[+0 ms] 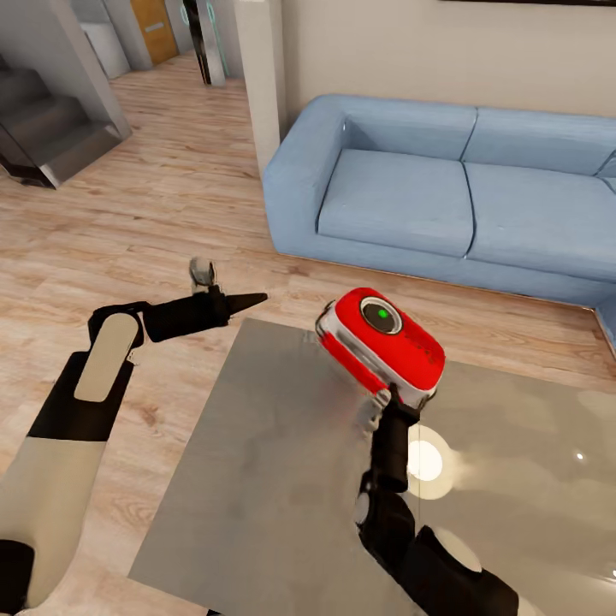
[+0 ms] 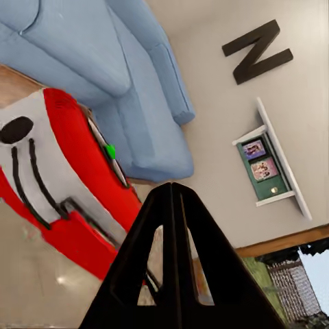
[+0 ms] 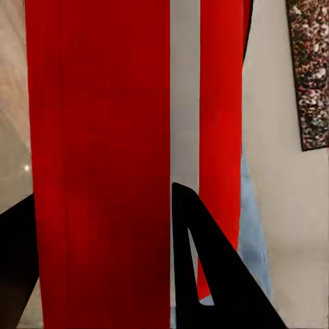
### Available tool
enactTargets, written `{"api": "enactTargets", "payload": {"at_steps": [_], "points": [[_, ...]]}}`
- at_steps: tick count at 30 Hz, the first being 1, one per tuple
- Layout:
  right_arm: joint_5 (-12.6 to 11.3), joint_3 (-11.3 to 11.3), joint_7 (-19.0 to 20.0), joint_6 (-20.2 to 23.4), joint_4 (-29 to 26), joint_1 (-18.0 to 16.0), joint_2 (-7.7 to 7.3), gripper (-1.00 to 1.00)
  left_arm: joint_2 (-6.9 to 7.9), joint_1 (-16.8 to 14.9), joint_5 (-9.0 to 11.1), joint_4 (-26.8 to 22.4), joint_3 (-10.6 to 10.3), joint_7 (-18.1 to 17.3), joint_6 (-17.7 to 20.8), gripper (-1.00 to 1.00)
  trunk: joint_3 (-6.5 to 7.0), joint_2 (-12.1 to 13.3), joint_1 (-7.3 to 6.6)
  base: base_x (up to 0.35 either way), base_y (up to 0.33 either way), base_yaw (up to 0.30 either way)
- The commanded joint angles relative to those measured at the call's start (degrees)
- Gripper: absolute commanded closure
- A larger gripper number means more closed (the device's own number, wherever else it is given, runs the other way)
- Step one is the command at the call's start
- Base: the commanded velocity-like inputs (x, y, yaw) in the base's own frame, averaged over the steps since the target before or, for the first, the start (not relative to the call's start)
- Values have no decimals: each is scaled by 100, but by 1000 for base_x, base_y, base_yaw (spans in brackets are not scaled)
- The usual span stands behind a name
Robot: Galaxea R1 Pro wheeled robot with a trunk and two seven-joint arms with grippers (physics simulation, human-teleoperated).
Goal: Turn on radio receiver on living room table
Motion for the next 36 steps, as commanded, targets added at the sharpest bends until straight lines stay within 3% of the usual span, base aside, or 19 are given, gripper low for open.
{"api": "enactTargets", "payload": {"at_steps": [1,3,8,10,12,13,15,16,17,18,19,21,24,25,28,30,32,34,36], "points": [[183,-167,218,105,-176,2,4,100,36,0,8,9,-11,0,1,100,0,0,0,0,0,0],[487,-691,895,315,-545,9,46,100,153,0,17,56,-124,2,1,100,0,0,0,0,0,0],[794,-1280,1642,580,-750,-239,88,100,273,0,18,204,-518,7,1,100,0,0,0,0,0,0],[840,-1621,2008,798,-795,-573,98,100,286,0,3,346,-737,10,1,100,0,0,0,0,0,0],[853,-2198,2826,1088,-816,-1096,103,100,270,0,-35,580,-901,101,1,100,0,0,0,0,0,0],[851,-2346,3055,1155,-818,-1212,102,100,266,0,-41,628,-921,151,1,100,0,0,0,0,0,0],[838,-3041,4165,1183,-809,-1700,89,100,250,0,-52,802,-983,462,1,100,0,0,0,0,0,0],[835,-3230,4486,1183,-806,-1833,82,100,245,0,-55,837,-999,559,1,100,0,0,0,0,0,0],[828,-3593,5157,1183,-794,-2098,62,100,227,0,-58,895,-1039,753,1,100,0,0,0,0,0,0],[828,-3759,5500,1183,-784,-2231,49,100,211,0,-59,915,-1062,847,1,100,0,0,0,0,0,0],[835,-4041,6162,1183,-761,-2482,28,100,170,0,-61,948,-1113,1009,1,100,0,0,0,0,0,0],[846,-4356,7243,1183,-643,-2875,-34,100,76,0,-67,981,-1195,1232,1,100,0,0,0,0,0,0],[791,-4497,7940,1183,-491,-3088,-264,100,-2,0,-108,992,-1232,1403,1,100,0,0,0,0,0,0],[742,-4502,8011,1183,-474,-3109,-306,100,-11,0,-120,993,-1233,1438,1,100,0,0,0,0,0,0],[256,-4461,8204,1183,-390,-3164,-473,100,-35,0,-189,994,-1239,1653,-21,100,0,0,0,0,0,0],[-253,-4396,8259,1183,-184,-3181,-644,100,-49,0,-231,975,-1240,1836,-27,100,0,0,0,0,0,0],[-498,-4360,8273,1183,-44,-3185,-750,100,-63,0,-244,961,-1243,1920,-28,100,0,0,0,0,0,0],[-955,-4246,8288,1183,195,-3192,-966,100,-142,0,-257,959,-1290,2058,-36,100,0,0,0,0,0,0],[-1210,-4087,8293,1183,278,-3196,-1090,100,-229,0,-261,969,-1374,2137,-42,100,0,0,0,0,0,0]]}}
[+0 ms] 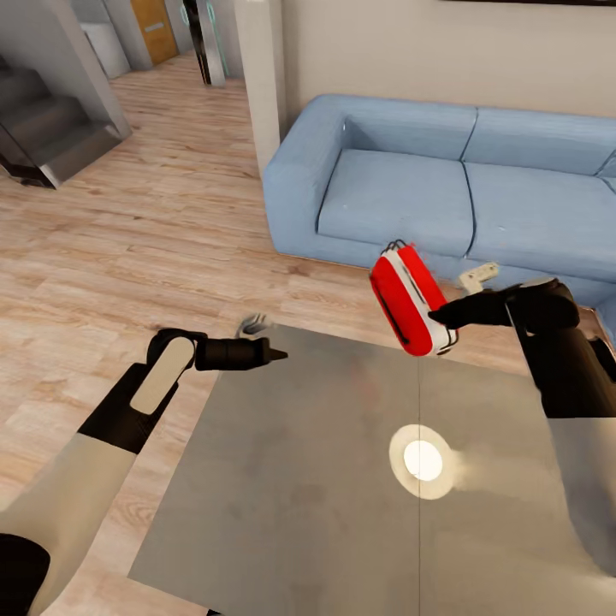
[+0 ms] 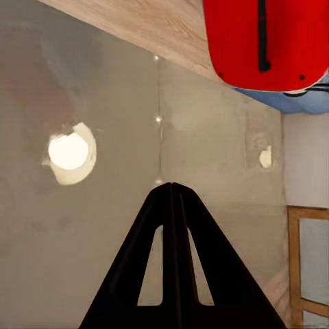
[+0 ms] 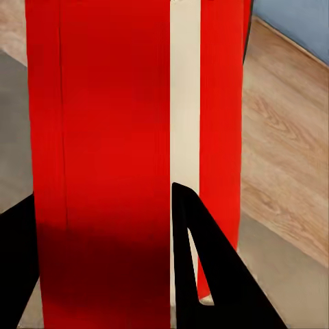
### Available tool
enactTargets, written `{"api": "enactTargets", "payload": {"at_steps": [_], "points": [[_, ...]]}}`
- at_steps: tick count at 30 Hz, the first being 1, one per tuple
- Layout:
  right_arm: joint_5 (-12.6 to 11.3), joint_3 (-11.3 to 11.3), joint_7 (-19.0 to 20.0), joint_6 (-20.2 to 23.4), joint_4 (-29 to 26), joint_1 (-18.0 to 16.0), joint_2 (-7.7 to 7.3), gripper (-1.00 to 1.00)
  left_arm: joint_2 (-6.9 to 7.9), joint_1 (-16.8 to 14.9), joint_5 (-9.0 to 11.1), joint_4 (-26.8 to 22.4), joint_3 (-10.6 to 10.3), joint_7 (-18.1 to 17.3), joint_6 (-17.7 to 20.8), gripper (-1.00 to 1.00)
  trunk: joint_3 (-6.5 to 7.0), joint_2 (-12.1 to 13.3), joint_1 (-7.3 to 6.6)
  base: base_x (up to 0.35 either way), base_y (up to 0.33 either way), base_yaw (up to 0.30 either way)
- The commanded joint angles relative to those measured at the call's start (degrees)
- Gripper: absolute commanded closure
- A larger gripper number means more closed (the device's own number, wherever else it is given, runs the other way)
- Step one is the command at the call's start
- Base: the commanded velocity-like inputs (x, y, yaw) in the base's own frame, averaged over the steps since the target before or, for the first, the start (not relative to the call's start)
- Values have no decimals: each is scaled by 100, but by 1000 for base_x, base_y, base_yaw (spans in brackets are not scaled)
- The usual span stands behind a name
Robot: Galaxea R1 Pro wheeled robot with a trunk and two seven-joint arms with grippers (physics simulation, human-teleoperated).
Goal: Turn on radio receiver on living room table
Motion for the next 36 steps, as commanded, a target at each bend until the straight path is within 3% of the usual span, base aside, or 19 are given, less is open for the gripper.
{"api": "enactTargets", "payload": {"at_steps": [1,5,9,15,24,36], "points": [[-117,134,0,0,19,-6,-56,100,-55,0,-11,5,-79,55,-6,100,1,0,0,0,0,0],[-277,472,3,0,-6,-9,-131,100,-151,0,-61,6,-386,260,-51,100,1,0,0,0,0,0],[-313,546,3,0,-47,-9,-148,100,-179,0,-55,4,-498,327,-70,100,1,0,0,0,0,0],[-324,569,6,0,38,16,-229,100,-182,0,7,13,-531,328,-71,100,1,0,0,0,0,0],[-333,569,30,0,46,570,-217,100,-181,0,24,13,-529,316,-61,100,1,0,0,0,0,0],[-343,560,250,0,51,616,-161,100,-189,0,24,38,-527,316,-35,100,1,0,0,0,0,0]]}}
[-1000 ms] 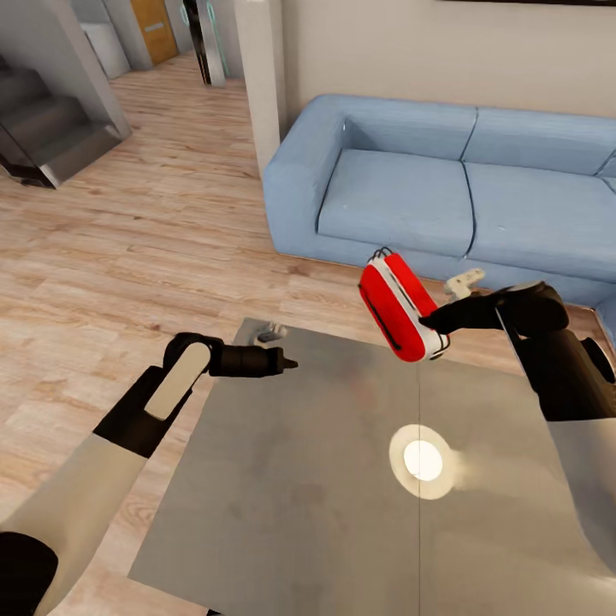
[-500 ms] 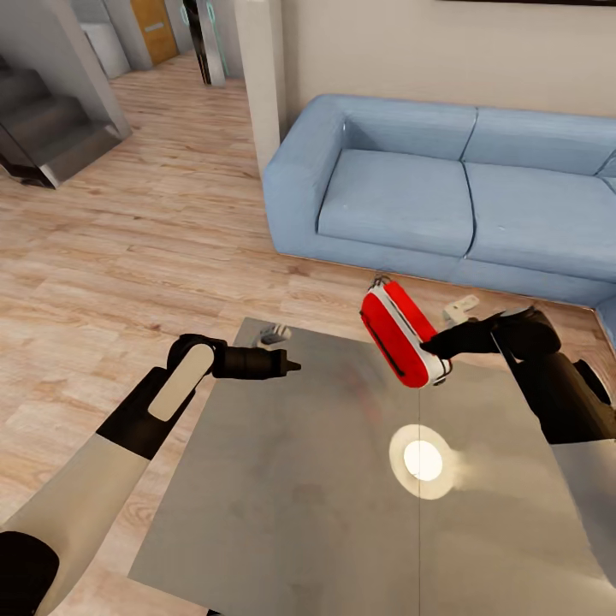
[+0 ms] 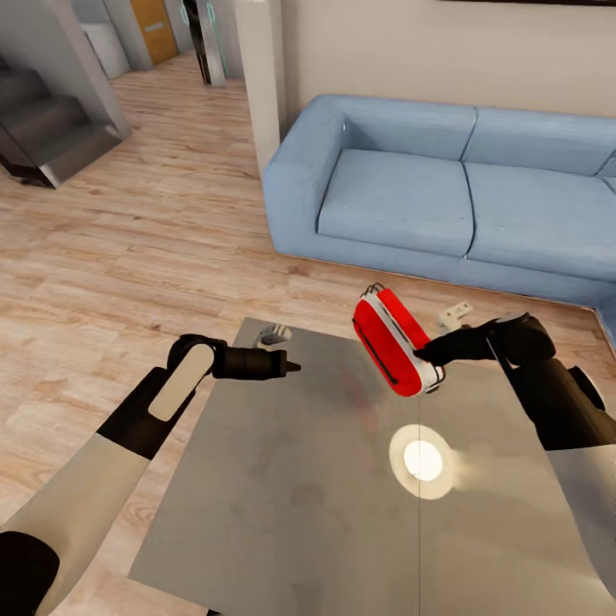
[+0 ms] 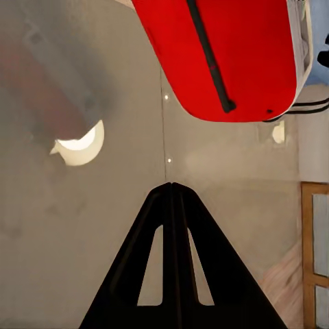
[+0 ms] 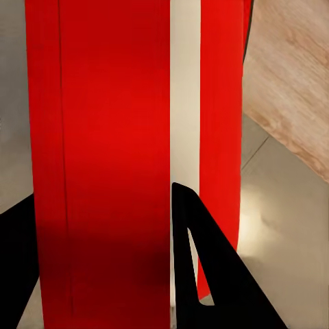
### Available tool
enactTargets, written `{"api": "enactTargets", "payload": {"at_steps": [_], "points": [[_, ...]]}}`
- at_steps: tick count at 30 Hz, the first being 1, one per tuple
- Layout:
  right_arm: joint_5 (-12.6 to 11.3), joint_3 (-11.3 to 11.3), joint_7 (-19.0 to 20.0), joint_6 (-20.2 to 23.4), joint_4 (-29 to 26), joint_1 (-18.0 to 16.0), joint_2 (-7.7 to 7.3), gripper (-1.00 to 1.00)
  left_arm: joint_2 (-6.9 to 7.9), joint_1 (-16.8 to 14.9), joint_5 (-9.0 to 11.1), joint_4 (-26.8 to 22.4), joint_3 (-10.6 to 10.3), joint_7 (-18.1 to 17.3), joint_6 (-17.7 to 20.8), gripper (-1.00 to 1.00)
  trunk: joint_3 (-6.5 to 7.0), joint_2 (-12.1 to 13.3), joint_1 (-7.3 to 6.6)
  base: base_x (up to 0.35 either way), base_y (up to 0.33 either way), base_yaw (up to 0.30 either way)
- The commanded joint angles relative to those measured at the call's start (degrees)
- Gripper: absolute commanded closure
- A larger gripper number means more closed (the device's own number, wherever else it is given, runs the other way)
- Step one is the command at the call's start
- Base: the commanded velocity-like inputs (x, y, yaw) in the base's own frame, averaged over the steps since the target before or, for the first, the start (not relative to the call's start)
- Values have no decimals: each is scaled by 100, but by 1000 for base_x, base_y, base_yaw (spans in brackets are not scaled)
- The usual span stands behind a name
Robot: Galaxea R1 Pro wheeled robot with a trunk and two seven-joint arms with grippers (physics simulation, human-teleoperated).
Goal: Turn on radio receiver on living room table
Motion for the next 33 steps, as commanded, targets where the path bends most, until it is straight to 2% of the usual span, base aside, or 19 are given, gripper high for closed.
{"api": "enactTargets", "payload": {"at_steps": [1,9,14,18,21,24,27,30,32,33], "points": [[-10,-1,27,0,2,-1,4,100,-2,0,0,0,0,-3,4,100,0,0,0,0,0,0],[9,2,42,0,77,-1,5,100,-63,0,8,-7,7,-9,0,100,0,0,0,0,0,0],[70,2,-3,0,586,-8,-2,100,-194,0,-2,12,1,-2,1,100,0,0,0,0,0,0],[122,-5,-46,0,1001,5,-22,100,-221,0,-7,160,-1,-2,-4,100,0,0,0,0,0,0],[143,-8,-89,0,1040,107,-33,100,-226,0,-13,270,-1,-6,-11,100,0,0,0,0,0,0],[152,-35,-115,0,905,368,-41,100,-228,0,-18,333,-6,-10,-17,100,0,0,0,0,0,0],[155,-158,-134,0,452,710,-52,100,-227,0,-18,375,-9,-20,-26,100,0,0,0,0,0,0],[162,-402,-175,0,-73,1177,-56,100,-223,0,-18,386,-9,-30,-31,100,0,0,0,0,0,0],[165,-573,-244,0,-311,1574,-47,100,-221,0,-12,392,-10,-40,-38,100,0,0,0,0,0,0],[165,-610,-260,0,-356,1659,-47,100,-220,0,-11,395,-10,-41,-39,100,0,0,0,0,0,0]]}}
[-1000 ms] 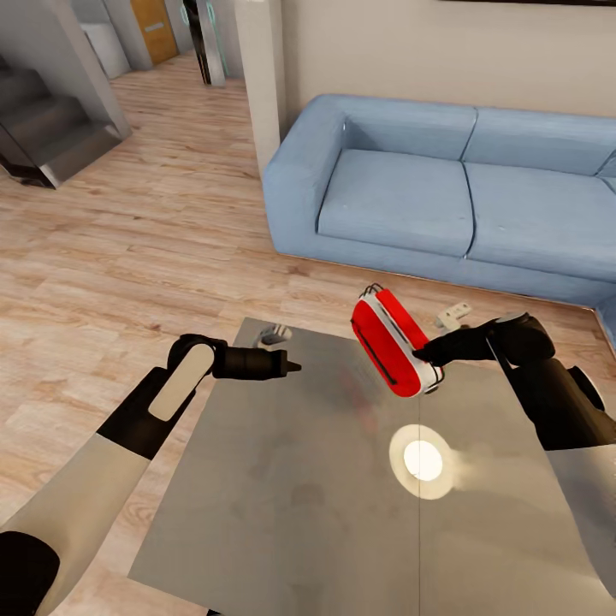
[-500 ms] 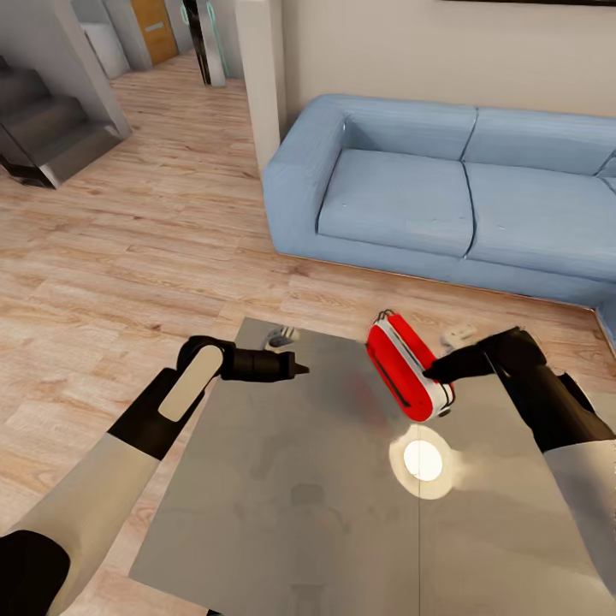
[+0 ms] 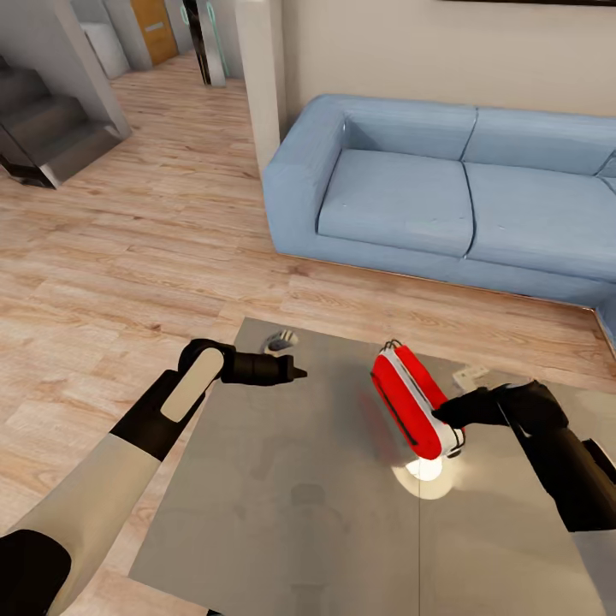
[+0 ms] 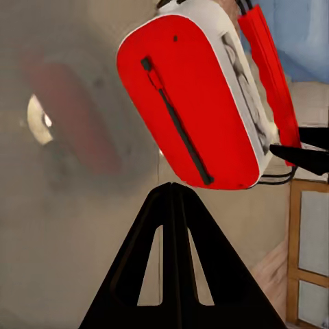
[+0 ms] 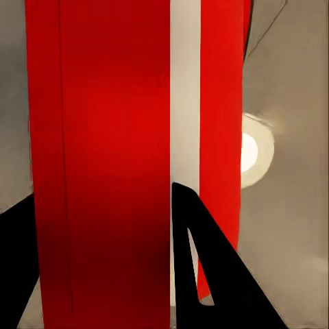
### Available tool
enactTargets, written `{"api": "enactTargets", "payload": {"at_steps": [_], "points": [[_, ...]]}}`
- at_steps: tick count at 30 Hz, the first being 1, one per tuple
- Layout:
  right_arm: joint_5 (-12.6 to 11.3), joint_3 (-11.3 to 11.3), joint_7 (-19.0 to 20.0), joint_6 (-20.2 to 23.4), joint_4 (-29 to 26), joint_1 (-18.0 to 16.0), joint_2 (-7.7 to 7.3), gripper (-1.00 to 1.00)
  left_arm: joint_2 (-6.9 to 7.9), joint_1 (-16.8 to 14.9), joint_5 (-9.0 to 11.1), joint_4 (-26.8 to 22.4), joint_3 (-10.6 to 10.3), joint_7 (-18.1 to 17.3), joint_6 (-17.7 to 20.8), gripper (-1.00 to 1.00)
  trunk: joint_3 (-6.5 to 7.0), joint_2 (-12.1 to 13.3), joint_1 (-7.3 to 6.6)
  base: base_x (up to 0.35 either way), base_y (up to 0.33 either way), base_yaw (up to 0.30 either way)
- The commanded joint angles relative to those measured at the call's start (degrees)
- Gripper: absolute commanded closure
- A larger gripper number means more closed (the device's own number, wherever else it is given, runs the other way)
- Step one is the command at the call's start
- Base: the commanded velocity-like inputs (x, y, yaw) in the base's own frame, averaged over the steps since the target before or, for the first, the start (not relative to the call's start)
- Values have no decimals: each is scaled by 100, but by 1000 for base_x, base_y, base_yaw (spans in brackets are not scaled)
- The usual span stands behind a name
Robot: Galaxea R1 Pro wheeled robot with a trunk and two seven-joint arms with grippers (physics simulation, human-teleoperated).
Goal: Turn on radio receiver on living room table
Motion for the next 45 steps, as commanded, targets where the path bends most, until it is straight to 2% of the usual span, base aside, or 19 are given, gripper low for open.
{"api": "enactTargets", "payload": {"at_steps": [1,5,10,14,21,30,34,38,45], "points": [[-45,-26,-11,2,-41,54,1,100,0,0,1,9,0,-4,-2,100,1,0,0,0,0,0],[-45,-72,-24,2,-119,125,8,100,0,0,2,68,-4,-10,-7,100,1,0,0,0,0,0],[-45,-319,-33,2,-303,144,33,100,8,0,2,192,-7,-12,-17,100,1,0,0,0,0,0],[-45,-405,-62,2,-364,224,39,100,9,0,3,290,-7,-12,-20,100,1,0,0,0,0,0],[-45,-453,-272,2,-485,633,52,100,6,0,3,392,-9,-13,-23,100,1,0,0,0,0,0],[-45,-682,-341,2,-532,1192,64,100,0,0,-5,523,-8,-13,-30,100,1,0,0,0,0,0],[-45,-750,-350,2,-535,1274,68,100,0,0,-10,641,-9,-13,-66,100,1,0,0,0,0,0],[-45,-834,-357,2,-538,1310,166,100,0,0,-14,792,-9,-13,-148,100,1,0,0,0,0,0],[-45,-907,-404,2,-539,1318,252,100,-8,0,-15,857,-9,-13,-176,100,1,0,0,0,0,0]]}}
